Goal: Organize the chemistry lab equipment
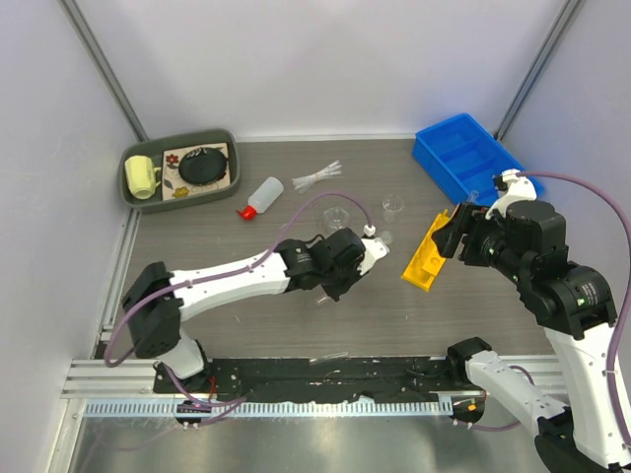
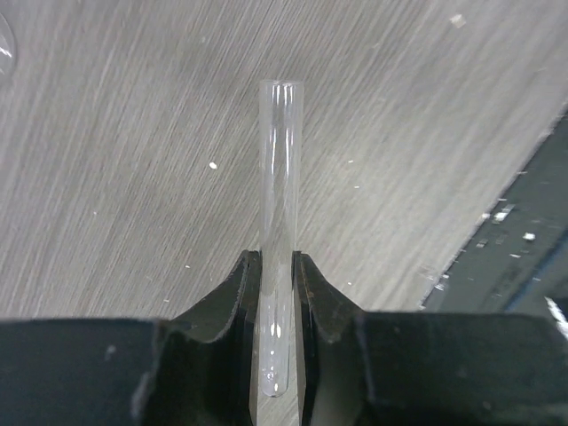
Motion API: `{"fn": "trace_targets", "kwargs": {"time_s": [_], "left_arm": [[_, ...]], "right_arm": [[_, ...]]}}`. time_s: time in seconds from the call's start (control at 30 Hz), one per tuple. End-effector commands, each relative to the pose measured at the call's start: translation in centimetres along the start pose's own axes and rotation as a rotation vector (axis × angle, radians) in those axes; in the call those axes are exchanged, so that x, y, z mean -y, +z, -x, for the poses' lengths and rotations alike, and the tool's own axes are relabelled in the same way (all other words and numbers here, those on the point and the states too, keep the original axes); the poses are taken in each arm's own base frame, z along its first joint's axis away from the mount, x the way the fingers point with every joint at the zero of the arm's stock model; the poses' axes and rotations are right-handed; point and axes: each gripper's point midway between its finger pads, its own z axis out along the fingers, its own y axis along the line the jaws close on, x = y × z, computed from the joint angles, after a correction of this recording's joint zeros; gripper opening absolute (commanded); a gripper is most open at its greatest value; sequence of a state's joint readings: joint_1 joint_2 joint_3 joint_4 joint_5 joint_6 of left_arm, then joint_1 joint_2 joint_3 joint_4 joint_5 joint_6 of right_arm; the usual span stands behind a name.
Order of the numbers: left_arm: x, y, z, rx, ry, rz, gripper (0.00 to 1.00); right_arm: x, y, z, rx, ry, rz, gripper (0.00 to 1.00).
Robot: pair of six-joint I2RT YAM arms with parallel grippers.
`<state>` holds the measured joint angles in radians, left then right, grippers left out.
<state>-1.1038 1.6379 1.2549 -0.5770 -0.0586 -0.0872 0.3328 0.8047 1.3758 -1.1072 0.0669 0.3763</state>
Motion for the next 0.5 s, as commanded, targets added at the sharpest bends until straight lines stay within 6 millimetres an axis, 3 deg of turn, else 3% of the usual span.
{"fn": "trace_targets", "kwargs": {"time_s": [0.0,0.2,0.47], "left_arm": [[1.6,-6.0,3.8,0.156,0.002,-0.114,0.00],[3.5,-11.0,5.2,0.283,-0.010,-0.237,0.00],[4.1,-15.3,4.5,0.395,-0.015,-0.291,0.00]], "right_arm": [[-0.9,-0.8,0.0,-0.019,-0.012,0.047,0.70],[-2.9,-2.0,-0.1,-0.087,-0.039,0.148,0.70],[-8.0,-2.1,0.0,-0.151,-0.009,0.410,0.70]]}}
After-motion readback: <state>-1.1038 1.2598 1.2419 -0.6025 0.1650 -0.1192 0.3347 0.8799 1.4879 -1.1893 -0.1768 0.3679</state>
